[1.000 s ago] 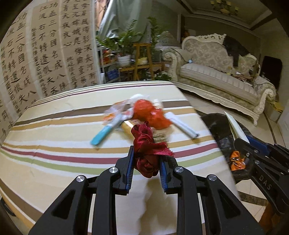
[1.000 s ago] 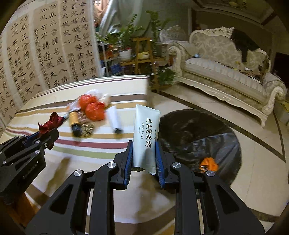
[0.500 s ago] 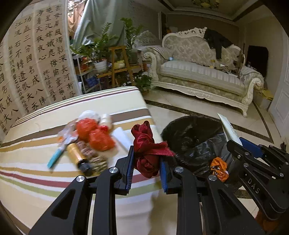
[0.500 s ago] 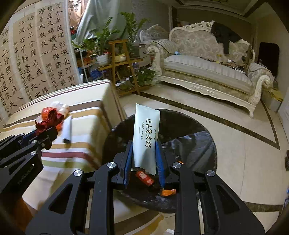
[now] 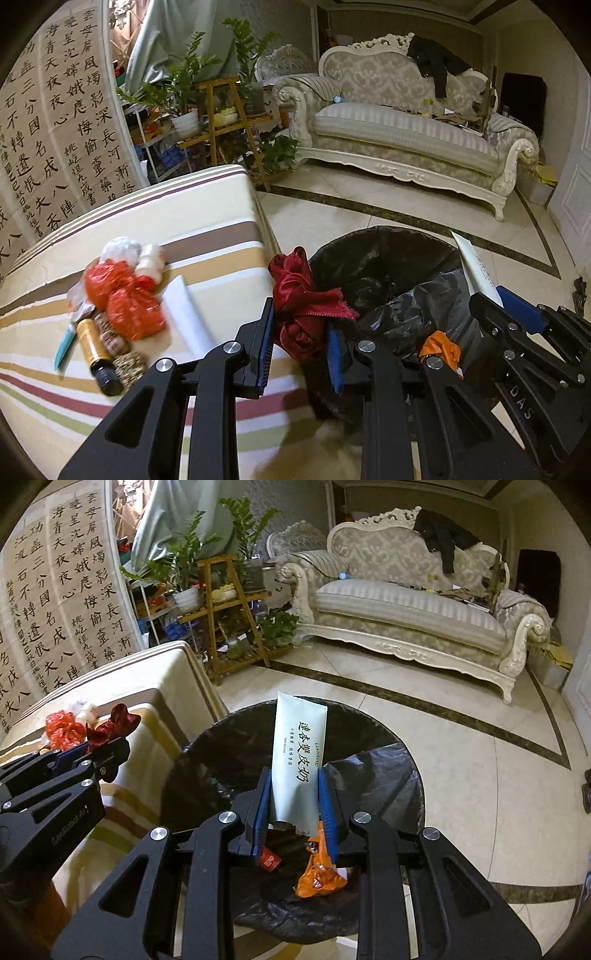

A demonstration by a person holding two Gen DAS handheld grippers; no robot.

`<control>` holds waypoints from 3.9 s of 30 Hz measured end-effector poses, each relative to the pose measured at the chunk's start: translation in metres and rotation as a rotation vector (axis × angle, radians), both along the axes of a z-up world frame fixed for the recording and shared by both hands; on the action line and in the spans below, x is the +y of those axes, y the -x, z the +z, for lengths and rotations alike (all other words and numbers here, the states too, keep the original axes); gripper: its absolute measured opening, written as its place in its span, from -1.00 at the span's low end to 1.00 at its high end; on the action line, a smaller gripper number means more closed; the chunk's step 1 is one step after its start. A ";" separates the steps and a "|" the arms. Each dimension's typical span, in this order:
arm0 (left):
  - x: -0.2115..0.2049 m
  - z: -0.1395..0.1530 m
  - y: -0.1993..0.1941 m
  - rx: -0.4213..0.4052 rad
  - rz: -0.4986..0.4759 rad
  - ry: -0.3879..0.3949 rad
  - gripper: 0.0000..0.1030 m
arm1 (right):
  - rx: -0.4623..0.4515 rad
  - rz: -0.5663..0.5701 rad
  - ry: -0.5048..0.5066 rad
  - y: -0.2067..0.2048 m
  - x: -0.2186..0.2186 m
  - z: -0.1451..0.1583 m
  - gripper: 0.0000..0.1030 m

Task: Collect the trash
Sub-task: 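Carry the ribbon and tube over the trash bin and open both tools, then grasp the gold-labelled brown bottle with the left tool, then grasp the gold bead chain with the right tool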

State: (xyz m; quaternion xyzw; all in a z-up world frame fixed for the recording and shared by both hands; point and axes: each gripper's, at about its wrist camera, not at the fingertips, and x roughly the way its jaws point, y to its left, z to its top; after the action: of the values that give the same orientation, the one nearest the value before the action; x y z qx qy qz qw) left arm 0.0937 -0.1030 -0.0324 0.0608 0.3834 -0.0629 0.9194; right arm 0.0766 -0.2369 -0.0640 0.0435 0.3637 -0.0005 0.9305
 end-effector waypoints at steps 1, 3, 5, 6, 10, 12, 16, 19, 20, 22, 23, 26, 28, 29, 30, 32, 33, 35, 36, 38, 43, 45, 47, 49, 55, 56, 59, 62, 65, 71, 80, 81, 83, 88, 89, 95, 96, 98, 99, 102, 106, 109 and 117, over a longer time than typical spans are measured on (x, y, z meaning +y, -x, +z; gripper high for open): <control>-0.003 -0.001 -0.002 0.007 -0.003 -0.002 -0.50 | 0.004 -0.003 -0.003 -0.002 -0.002 -0.002 -0.53; -0.006 -0.003 -0.007 0.019 -0.007 -0.001 -0.50 | 0.007 -0.006 -0.004 -0.004 -0.004 -0.004 -0.52; -0.009 -0.003 -0.009 0.023 -0.008 -0.002 -0.49 | 0.011 -0.010 -0.006 -0.007 -0.006 -0.005 -0.52; -0.010 -0.004 -0.011 0.025 -0.010 -0.003 -0.49 | 0.013 -0.013 -0.007 -0.009 -0.007 -0.006 -0.51; -0.013 -0.007 -0.013 0.043 -0.017 -0.014 -0.34 | 0.014 -0.027 -0.010 -0.012 -0.011 -0.009 -0.40; -0.012 -0.007 -0.013 0.044 -0.012 -0.011 -0.16 | 0.018 -0.035 -0.010 -0.013 -0.013 -0.010 -0.39; -0.008 -0.004 -0.014 0.034 0.000 0.005 0.07 | 0.018 -0.050 -0.017 -0.013 -0.017 -0.009 -0.37; -0.007 -0.004 -0.014 0.032 0.001 0.006 0.14 | 0.017 -0.056 -0.017 -0.011 -0.018 -0.009 -0.31; -0.006 -0.003 -0.013 0.027 0.004 0.009 0.22 | 0.015 -0.060 -0.015 -0.010 -0.018 -0.008 -0.21; -0.004 0.000 -0.011 0.014 0.010 0.015 0.34 | 0.010 -0.064 -0.014 -0.008 -0.018 -0.008 -0.18; -0.003 0.002 -0.011 0.007 0.013 0.018 0.39 | 0.009 -0.065 -0.014 -0.007 -0.018 -0.007 -0.17; 0.002 0.007 -0.007 -0.004 0.019 0.025 0.42 | 0.006 -0.067 -0.019 -0.005 -0.017 -0.004 -0.11; 0.006 0.010 -0.006 -0.005 0.025 0.029 0.42 | 0.002 -0.064 -0.020 -0.004 -0.015 -0.002 -0.07; 0.008 0.011 -0.005 -0.005 0.028 0.030 0.42 | 0.000 -0.059 -0.019 -0.004 -0.014 -0.001 -0.06; 0.010 0.012 -0.005 -0.007 0.033 0.031 0.43 | -0.002 -0.054 -0.017 -0.003 -0.012 0.000 -0.06; 0.016 0.014 -0.002 -0.011 0.044 0.030 0.42 | -0.004 -0.048 -0.017 -0.003 -0.008 0.002 -0.06; 0.017 0.015 -0.001 -0.013 0.049 0.028 0.43 | -0.005 -0.045 -0.019 -0.002 -0.006 0.003 -0.06; 0.024 0.017 0.001 -0.018 0.062 0.027 0.42 | -0.006 -0.038 -0.022 0.000 -0.002 0.004 -0.06; 0.027 0.017 0.003 -0.019 0.066 0.027 0.42 | -0.007 -0.033 -0.023 0.000 0.000 0.005 -0.06; 0.034 0.019 0.006 -0.022 0.076 0.025 0.43 | -0.008 -0.022 -0.024 0.002 0.006 0.007 -0.05; 0.055 0.022 0.017 -0.032 0.114 0.022 0.42 | -0.011 0.025 -0.024 0.004 0.028 0.011 -0.05; 0.065 0.022 0.020 -0.031 0.133 0.021 0.42 | -0.011 0.045 -0.025 0.005 0.037 0.012 -0.05; 0.078 0.021 0.023 -0.028 0.162 0.020 0.42 | -0.011 0.066 -0.026 0.006 0.047 0.013 -0.05; 0.091 0.020 0.025 -0.025 0.195 0.020 0.43 | -0.012 0.085 -0.027 0.007 0.056 0.014 -0.05; 0.132 0.014 0.027 -0.007 0.292 0.016 0.43 | -0.008 0.139 -0.027 0.007 0.079 0.015 -0.05; 0.137 0.013 0.026 -0.003 0.302 0.016 0.42 | -0.007 0.146 -0.027 0.007 0.082 0.015 -0.05; 0.150 0.009 0.022 0.016 0.335 0.015 0.42 | -0.004 0.162 -0.026 0.007 0.089 0.014 -0.05; 0.157 0.004 0.018 0.040 0.348 0.022 0.43 | 0.000 0.172 -0.024 0.007 0.095 0.013 -0.05; 0.163 0.001 0.017 0.060 0.354 0.024 0.43 | 0.003 0.177 -0.024 0.007 0.097 0.013 -0.05; 0.174 -0.007 0.026 0.087 0.369 0.019 0.43 | 0.007 0.183 -0.026 0.007 0.100 0.013 -0.04; 0.176 -0.004 0.022 0.079 0.353 0.025 0.41 | 0.010 0.204 -0.024 0.006 0.108 0.013 -0.04; 0.175 -0.005 0.020 0.078 0.347 0.018 0.28 | 0.010 0.205 -0.024 0.006 0.109 0.013 -0.04; 0.175 -0.008 0.017 0.095 0.330 0.026 0.08 | 0.009 0.211 -0.023 0.006 0.110 0.013 -0.04; 0.174 -0.012 0.016 0.117 0.280 0.043 -0.53 | 0.012 0.225 -0.018 0.005 0.116 0.014 -0.04; 0.173 -0.012 0.017 0.113 0.275 0.037 -0.52 | 0.013 0.228 -0.016 0.005 0.118 0.014 -0.04; 0.175 -0.008 0.025 0.107 0.256 0.064 -0.52 | 0.011 0.254 -0.011 0.003 0.129 0.018 -0.04; 0.176 -0.007 0.028 0.104 0.250 0.066 -0.52 | 0.010 0.261 -0.009 0.003 0.132 0.019 -0.04; 0.179 -0.004 0.031 0.100 0.242 0.069 -0.52 | 0.007 0.279 -0.004 0.003 0.140 0.022 -0.04; 0.180 -0.003 0.033 0.098 0.240 0.070 -0.52 | 0.006 0.285 -0.003 0.003 0.144 0.022 -0.04; 0.189 0.001 0.041 0.088 0.247 0.072 -0.52 | 0.004 0.313 0.001 0.004 0.157 0.025 -0.04; 0.201 0.004 0.049 0.067 0.268 0.056 -0.52 | 0.015 0.355 0.005 0.004 0.177 0.025 -0.04; 0.215 0.004 0.056 0.054 0.300 0.038 -0.52 | 0.030 0.389 0.011 0.004 0.194 0.022 -0.04; 0.248 0.002 0.069 0.034 0.377 0.025 -0.52 | 0.074 0.439 0.047 0.000 0.228 0.015 -0.04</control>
State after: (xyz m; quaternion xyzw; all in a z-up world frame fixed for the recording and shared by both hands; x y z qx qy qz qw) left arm 0.0244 0.1445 -0.0308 -0.0247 0.4026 0.1045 0.9091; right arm 0.0764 -0.0085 -0.0495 -0.0586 0.3984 0.1919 0.8950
